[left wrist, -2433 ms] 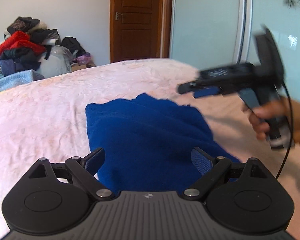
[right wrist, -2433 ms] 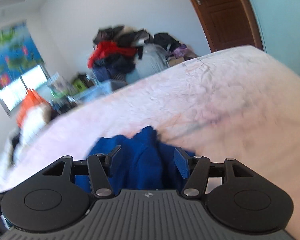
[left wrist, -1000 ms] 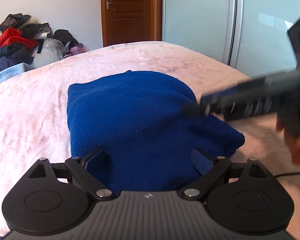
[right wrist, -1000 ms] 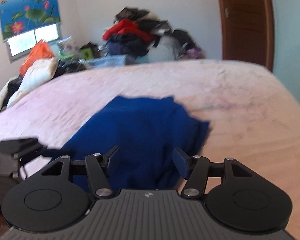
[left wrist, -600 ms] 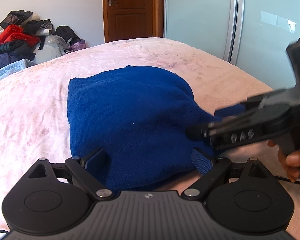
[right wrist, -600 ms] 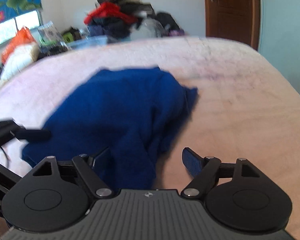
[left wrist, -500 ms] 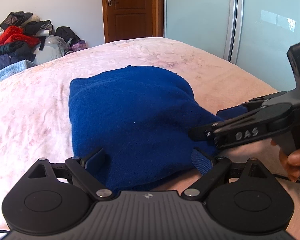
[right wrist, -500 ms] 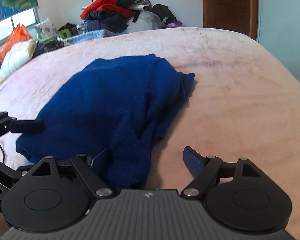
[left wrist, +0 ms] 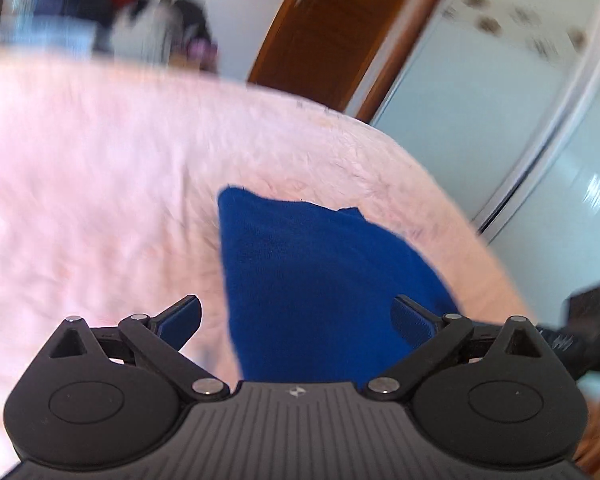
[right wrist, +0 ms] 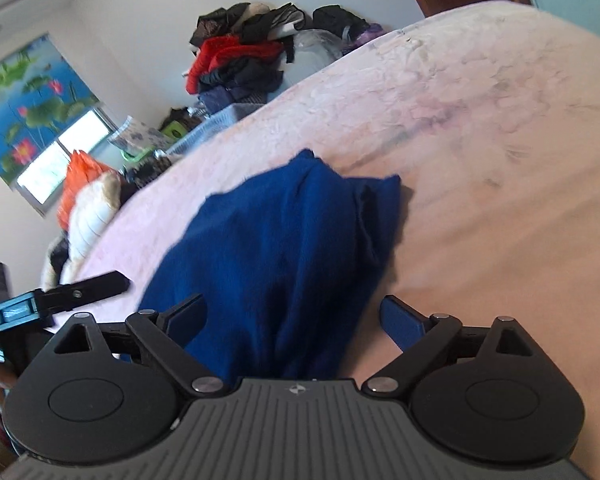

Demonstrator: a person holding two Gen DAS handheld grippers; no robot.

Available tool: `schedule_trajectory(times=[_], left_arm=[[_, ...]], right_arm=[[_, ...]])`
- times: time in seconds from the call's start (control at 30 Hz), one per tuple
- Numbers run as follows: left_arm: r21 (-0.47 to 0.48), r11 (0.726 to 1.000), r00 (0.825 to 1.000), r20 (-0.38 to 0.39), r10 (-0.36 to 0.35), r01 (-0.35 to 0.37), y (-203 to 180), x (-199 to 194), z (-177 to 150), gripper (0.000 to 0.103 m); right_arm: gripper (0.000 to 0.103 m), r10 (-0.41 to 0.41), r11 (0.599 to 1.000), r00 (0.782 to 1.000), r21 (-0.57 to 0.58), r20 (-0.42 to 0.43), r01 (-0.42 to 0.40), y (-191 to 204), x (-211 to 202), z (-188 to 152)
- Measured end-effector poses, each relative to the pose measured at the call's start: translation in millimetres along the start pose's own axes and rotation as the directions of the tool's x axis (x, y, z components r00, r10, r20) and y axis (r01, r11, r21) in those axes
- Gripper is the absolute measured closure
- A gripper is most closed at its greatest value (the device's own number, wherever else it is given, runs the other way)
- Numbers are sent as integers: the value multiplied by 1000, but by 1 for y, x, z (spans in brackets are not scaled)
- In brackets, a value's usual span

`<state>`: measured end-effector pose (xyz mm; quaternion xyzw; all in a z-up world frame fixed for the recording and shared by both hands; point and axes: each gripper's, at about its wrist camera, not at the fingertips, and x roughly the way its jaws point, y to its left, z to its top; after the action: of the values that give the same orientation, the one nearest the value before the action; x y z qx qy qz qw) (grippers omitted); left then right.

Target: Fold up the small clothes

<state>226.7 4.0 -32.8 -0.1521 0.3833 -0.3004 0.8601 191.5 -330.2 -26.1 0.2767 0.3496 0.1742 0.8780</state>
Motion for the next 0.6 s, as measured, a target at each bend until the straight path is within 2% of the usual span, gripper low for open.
schedule_trajectory(times=[0.07, 0.13, 0.17, 0.2, 0.23, 0.27, 0.3, 0.33, 0.37, 0.47, 0.6], left_arm=[[-116, 992, 998, -32, -51, 47, 17, 18, 8, 1], [-200, 976, 994, -41, -97, 87, 28, 35, 11, 2], [-229, 969, 993, -41, -108, 96, 31, 41, 11, 3], [-249, 964, 994, -29, -108, 97, 31, 47, 11, 5], [-251, 963, 994, -19, -103, 95, 31, 49, 12, 18], [-246, 965, 995, -19, -96, 88, 29, 52, 12, 39], [-239, 969, 997, -31, -72, 63, 28, 55, 13, 49], [-228, 973, 998, -39, -44, 34, 26, 57, 13, 62], [-213, 977, 999, -38, -31, 22, 24, 58, 12, 70], [-129, 992, 1000, 2, 17, -16, 13, 50, 12, 78], [43, 992, 991, 74, 113, -116, -21, 43, 16, 79]], right_arm=[[10, 50, 998, 999, 29, 7, -50, -7, 14, 13], [16, 81, 995, 997, 56, 15, -81, -13, 28, 24], [21, 83, 994, 996, 63, 13, -84, -14, 34, 30], [31, 74, 995, 997, 65, 6, -74, -14, 41, 34], [38, 64, 996, 998, 62, -3, -63, -14, 47, 37], [52, 53, 997, 999, 56, -12, -53, -14, 52, 39], [67, 37, 998, 999, 50, -20, -36, -13, 56, 40], [70, 25, 999, 999, 37, -20, -24, -11, 58, 40], [72, 23, 1000, 1000, 17, -15, -23, -9, 58, 40], [78, 14, 998, 1000, -61, 19, -12, 2, 51, 39], [80, 8, 989, 998, -147, 62, 1, 17, 44, 45]])
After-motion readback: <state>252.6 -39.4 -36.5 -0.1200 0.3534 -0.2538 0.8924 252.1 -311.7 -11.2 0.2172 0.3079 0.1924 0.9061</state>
